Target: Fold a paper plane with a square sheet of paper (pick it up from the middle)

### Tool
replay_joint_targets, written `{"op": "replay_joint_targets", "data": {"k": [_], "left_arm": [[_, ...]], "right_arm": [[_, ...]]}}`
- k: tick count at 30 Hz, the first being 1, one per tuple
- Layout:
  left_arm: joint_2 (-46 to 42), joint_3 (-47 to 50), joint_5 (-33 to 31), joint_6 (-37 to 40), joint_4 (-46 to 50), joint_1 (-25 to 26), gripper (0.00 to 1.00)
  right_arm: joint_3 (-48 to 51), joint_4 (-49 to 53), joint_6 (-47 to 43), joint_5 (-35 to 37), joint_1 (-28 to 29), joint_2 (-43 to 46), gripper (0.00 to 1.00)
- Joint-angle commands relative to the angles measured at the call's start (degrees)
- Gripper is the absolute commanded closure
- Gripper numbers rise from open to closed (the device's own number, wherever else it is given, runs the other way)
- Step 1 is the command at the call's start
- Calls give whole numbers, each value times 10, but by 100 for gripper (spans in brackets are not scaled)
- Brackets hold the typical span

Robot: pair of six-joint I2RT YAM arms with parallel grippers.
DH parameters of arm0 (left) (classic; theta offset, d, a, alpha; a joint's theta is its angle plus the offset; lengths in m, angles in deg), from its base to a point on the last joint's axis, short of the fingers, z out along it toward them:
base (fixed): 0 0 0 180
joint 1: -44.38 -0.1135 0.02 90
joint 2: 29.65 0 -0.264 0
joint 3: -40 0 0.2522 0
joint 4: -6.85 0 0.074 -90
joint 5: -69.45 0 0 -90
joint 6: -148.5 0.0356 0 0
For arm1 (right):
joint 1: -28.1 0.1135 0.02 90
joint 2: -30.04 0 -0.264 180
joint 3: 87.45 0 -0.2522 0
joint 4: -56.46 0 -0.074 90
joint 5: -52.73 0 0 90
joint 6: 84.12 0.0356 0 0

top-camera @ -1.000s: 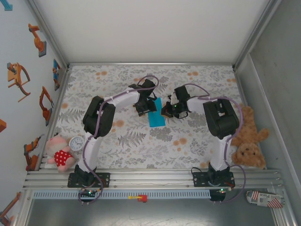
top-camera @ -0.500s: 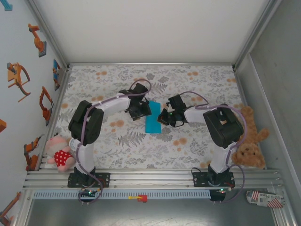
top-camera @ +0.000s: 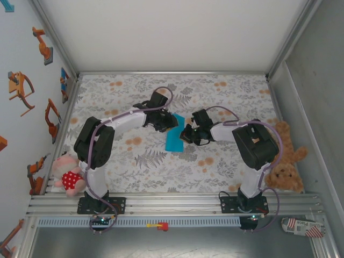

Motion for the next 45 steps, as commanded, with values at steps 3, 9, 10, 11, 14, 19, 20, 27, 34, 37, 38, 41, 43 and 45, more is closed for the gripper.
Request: {"op": "replay_joint_targets", "data": {"k": [3, 9, 10, 11, 14, 19, 20, 27, 34, 37, 38, 41, 43, 45], "left_arm": [[42, -40, 53, -4, -2, 5, 71], [74, -64, 50, -2, 21, 4, 80], [77, -66, 48, -1, 26, 4, 81], [82, -68, 44, 2, 34, 5, 83], [90, -72, 34, 12, 51, 4, 85], [95, -71, 14, 34, 72, 4, 86], [97, -71, 10, 38, 75, 3, 87], [107, -70, 11, 56, 70, 0, 88], [113, -63, 19, 86, 66, -7, 88], [112, -53, 23, 99, 60, -15, 88], [112, -50, 24, 106, 61, -18, 88], [111, -37, 42, 132, 51, -31, 87], [111, -28, 54, 148, 47, -41, 87], [111, -23, 67, 168, 46, -53, 86]], "right_arm": [[16, 64, 1, 42, 5, -33, 100], [12, 72, -3, 44, 5, -40, 100], [12, 75, -4, 45, 5, -40, 100], [11, 79, -5, 48, 5, -41, 100], [6, 95, -9, 55, 4, -44, 100], [4, 112, -16, 65, 4, -45, 100], [4, 113, -17, 65, 4, -47, 100], [5, 114, -18, 67, 4, -52, 100], [3, 119, -20, 63, 5, -59, 100], [4, 123, -22, 63, 5, -62, 100], [3, 126, -24, 64, 5, -63, 100], [0, 140, -32, 64, 4, -69, 100], [-1, 155, -39, 63, 4, -73, 100], [0, 167, -48, 64, 2, -79, 100]]}}
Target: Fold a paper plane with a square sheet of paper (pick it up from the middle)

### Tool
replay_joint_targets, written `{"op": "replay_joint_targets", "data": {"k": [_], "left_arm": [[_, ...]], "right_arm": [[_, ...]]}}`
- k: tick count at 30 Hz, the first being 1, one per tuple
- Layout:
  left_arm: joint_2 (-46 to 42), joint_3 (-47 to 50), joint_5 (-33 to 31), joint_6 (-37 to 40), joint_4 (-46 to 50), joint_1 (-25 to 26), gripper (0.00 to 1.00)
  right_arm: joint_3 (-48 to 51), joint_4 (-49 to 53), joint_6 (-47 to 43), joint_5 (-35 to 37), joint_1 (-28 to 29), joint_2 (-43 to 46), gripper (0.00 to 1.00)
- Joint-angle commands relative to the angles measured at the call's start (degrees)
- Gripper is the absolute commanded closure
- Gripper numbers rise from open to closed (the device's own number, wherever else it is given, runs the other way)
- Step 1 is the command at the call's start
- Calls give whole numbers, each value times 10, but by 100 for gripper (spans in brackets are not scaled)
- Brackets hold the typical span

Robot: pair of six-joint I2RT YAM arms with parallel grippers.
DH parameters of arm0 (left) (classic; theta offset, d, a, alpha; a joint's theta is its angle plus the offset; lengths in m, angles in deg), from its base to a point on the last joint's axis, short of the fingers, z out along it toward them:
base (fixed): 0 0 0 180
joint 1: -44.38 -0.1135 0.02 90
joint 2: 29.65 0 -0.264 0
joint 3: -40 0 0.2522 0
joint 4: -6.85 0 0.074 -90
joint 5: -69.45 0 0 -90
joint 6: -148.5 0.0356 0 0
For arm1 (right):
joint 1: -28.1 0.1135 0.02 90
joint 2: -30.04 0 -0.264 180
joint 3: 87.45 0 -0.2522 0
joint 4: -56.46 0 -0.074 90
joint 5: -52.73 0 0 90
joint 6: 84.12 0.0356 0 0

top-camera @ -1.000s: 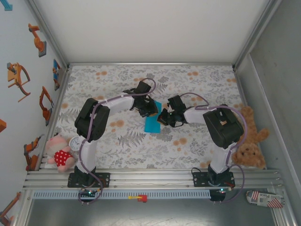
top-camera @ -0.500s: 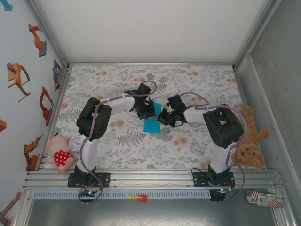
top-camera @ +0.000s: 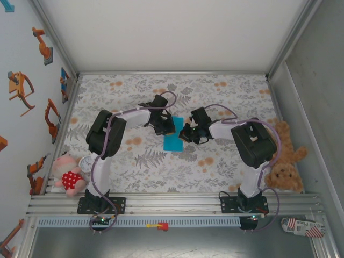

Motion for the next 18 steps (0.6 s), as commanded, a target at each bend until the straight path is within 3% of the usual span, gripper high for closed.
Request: {"op": "replay_joint_targets", "data": {"k": [1, 8, 13, 18], "left_arm": [[7, 21, 8, 58, 14, -26, 85], [-2, 46, 19, 103, 4, -73, 84], [-27, 86, 38, 99, -18, -122, 84], [-80, 89, 61, 80, -35, -137, 84]], "right_arm": [[33, 138, -26, 68, 1, -64, 100], [50, 148, -41, 70, -7, -65, 100], [48, 147, -42, 74, -8, -58, 100], [41, 143, -42, 70, -8, -58, 100]]}}
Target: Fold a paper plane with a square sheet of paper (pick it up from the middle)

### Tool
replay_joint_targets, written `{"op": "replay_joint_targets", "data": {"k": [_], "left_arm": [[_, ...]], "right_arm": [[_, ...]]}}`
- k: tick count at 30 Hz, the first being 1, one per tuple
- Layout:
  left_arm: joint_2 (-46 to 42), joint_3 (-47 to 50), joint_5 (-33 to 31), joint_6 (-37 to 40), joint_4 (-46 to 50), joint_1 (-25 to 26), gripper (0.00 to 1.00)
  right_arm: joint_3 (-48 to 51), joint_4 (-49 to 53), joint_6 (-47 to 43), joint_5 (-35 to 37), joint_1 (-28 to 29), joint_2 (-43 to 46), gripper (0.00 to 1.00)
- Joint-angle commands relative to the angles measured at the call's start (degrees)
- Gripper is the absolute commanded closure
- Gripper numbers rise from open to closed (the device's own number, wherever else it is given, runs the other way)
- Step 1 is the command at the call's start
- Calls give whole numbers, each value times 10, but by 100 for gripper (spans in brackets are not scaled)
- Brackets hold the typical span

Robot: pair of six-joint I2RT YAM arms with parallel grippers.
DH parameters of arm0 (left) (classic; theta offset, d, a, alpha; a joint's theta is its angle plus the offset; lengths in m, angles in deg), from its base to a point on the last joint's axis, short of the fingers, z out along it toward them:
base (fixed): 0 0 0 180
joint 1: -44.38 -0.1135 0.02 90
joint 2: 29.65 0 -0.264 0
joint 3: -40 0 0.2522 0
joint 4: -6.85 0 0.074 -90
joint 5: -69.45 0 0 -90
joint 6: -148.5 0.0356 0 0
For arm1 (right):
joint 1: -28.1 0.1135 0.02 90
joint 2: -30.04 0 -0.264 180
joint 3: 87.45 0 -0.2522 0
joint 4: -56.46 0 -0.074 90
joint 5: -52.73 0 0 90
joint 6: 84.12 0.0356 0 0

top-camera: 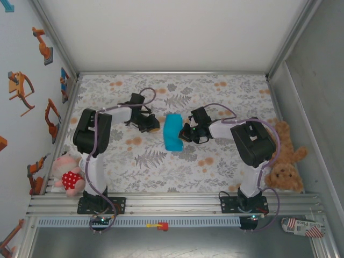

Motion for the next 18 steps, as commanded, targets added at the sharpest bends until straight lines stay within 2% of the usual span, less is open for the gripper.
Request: {"op": "replay_joint_targets", "data": {"k": [1, 5, 9, 14, 18], "left_arm": [[-50, 10, 3, -11, -16, -1, 84], [-70, 32, 35, -62, -102, 35, 84], [-32, 28, 35, -93, -141, 67, 84], [19, 3, 41, -109, -153, 75, 84], [45, -21, 19, -96, -132, 68, 84]], "right_arm": [[40, 142, -11, 81, -3, -51, 100], [38, 141, -11, 79, -3, -49, 100], [36, 141, -14, 77, -3, -52, 100], [35, 143, -18, 76, -3, -55, 100], [33, 151, -25, 77, -3, -60, 100]]}}
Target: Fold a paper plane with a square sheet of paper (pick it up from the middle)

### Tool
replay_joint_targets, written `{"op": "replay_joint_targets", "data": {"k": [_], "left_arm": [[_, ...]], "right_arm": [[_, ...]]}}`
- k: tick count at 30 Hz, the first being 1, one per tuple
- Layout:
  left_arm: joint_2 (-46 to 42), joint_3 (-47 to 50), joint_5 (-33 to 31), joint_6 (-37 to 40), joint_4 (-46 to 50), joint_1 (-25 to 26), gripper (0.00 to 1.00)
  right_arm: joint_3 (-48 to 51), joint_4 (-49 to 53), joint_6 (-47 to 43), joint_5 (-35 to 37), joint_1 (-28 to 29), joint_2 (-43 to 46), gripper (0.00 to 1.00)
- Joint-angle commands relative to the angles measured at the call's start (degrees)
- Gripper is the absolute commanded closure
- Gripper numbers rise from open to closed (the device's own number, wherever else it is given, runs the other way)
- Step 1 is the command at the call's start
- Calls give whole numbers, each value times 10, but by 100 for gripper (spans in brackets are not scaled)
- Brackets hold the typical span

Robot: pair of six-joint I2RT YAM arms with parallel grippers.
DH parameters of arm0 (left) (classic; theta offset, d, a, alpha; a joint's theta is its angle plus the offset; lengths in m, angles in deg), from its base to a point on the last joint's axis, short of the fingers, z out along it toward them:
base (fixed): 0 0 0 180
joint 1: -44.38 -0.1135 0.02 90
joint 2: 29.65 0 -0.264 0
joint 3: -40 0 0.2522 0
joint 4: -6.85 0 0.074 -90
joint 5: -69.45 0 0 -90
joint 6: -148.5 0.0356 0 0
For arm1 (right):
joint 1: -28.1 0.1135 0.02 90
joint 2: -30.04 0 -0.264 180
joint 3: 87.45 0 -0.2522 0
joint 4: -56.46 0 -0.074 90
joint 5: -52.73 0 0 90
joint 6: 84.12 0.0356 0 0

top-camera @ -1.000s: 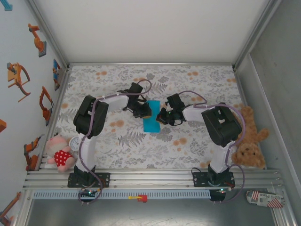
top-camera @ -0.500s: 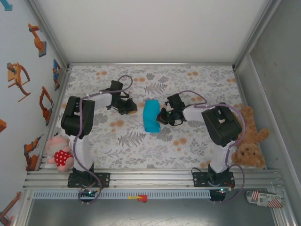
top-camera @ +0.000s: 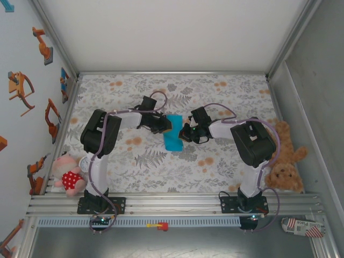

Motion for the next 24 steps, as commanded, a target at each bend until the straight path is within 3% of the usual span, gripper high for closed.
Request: {"op": "replay_joint_targets", "data": {"k": [1, 10, 24], "left_arm": [[18, -31, -20, 3, 9, -12, 84], [59, -71, -65, 35, 67, -66, 84], [110, -258, -116, 103, 191, -77, 84]], "right_arm": [[37, 151, -20, 81, -3, -59, 100], [44, 175, -41, 103, -9, -62, 100], [35, 181, -44, 108, -9, -63, 100]]}}
